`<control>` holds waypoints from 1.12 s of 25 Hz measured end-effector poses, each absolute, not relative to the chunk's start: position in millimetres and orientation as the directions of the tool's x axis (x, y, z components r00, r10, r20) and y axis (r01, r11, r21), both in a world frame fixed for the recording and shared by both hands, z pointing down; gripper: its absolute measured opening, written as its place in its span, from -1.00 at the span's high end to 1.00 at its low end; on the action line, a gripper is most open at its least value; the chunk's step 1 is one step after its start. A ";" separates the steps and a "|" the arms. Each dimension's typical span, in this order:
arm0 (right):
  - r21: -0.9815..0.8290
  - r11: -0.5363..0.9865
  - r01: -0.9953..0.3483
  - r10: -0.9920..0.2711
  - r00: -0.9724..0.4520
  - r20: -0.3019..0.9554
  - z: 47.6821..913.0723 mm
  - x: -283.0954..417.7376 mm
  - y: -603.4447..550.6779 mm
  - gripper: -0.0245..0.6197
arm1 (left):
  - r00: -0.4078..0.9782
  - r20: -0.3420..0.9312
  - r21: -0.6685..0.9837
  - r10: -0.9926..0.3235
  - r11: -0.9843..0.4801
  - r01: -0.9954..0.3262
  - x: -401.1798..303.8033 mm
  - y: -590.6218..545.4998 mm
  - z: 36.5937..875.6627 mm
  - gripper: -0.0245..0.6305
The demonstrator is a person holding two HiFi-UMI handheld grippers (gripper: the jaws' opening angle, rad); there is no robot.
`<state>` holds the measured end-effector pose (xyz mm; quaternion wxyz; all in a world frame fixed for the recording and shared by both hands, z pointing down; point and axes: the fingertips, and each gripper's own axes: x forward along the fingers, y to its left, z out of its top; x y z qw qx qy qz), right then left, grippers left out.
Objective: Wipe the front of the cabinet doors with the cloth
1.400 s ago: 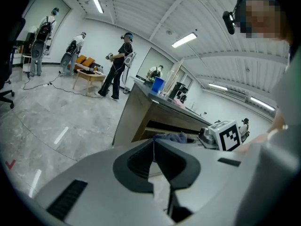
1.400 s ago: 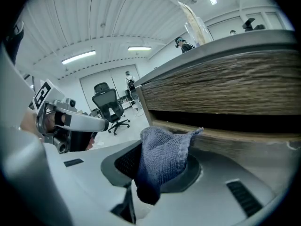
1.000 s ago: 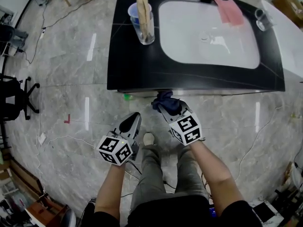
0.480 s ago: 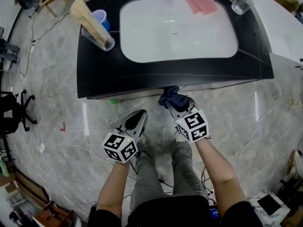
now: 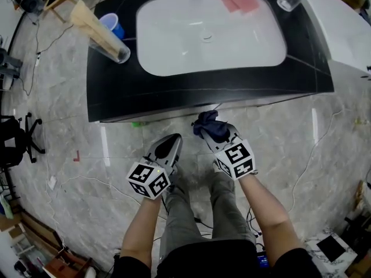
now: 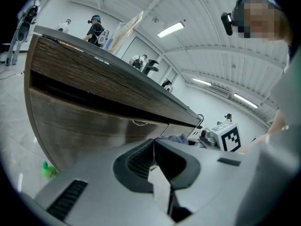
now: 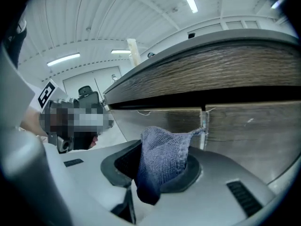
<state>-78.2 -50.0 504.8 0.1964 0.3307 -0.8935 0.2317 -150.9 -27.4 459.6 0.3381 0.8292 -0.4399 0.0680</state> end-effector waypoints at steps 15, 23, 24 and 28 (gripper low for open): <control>-0.324 0.777 -0.539 -0.347 -0.797 0.495 518.1 -237.3 -11.1 0.59 | 0.523 0.435 0.506 -0.733 -0.281 -0.815 -282.9 6.0 474.6 0.88; -0.318 0.821 -0.475 -0.280 -0.819 0.501 532.2 -318.9 -4.9 0.59 | 0.470 0.469 0.494 -0.747 -0.220 -0.842 -352.9 17.6 493.5 0.88; -0.317 0.825 -0.469 -0.274 -0.821 0.502 534.8 -327.7 -5.7 0.59 | 0.464 0.474 0.491 -0.748 -0.213 -0.845 -360.0 19.0 496.1 0.88; -0.308 0.838 -0.451 -0.258 -0.824 0.505 542.1 -354.4 -11.3 0.59 | 0.444 0.487 0.479 -0.752 -0.194 -0.856 -381.0 21.0 503.1 0.88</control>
